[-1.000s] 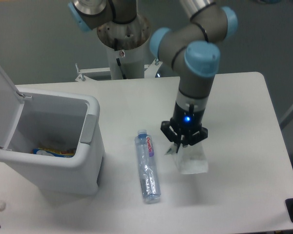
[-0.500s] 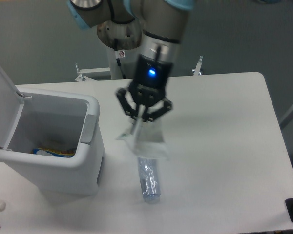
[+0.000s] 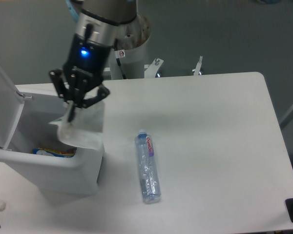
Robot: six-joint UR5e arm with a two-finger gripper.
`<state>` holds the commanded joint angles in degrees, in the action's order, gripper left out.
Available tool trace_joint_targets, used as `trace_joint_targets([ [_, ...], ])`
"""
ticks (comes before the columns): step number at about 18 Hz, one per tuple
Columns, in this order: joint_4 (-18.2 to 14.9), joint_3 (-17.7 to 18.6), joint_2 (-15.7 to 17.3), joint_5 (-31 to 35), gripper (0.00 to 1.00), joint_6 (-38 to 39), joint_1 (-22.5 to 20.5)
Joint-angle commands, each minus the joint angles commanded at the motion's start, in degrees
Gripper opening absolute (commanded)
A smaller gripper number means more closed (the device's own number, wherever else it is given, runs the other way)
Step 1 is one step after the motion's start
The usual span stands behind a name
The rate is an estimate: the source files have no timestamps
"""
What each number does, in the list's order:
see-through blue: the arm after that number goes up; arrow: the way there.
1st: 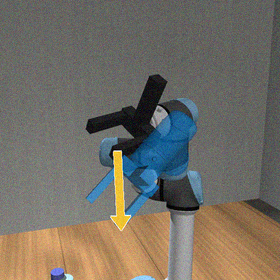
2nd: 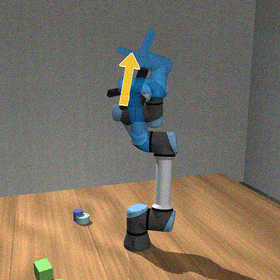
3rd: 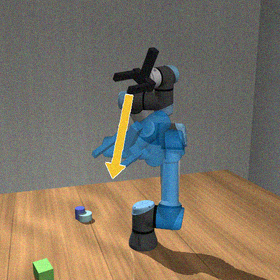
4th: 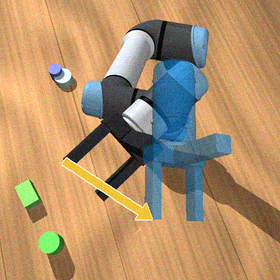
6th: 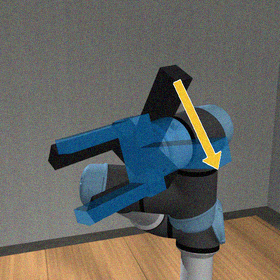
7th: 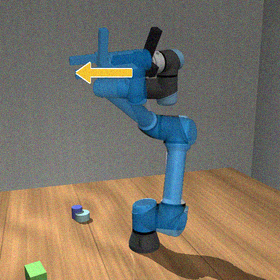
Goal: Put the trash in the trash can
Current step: 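Lift the bag and carry it over the open trash bin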
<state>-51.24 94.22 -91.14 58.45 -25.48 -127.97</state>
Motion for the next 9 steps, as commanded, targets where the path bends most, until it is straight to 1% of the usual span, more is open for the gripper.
trace_joint_targets([
  [1,0.09,0.09,0.00,0.09,1.00,0.00,0.44],
  [6,0.00,0.35,0.26,0.17,1.00,3.15,0.62],
  [9,0.09,0.09,-0.79,0.26,1.00,3.42,0.01],
])
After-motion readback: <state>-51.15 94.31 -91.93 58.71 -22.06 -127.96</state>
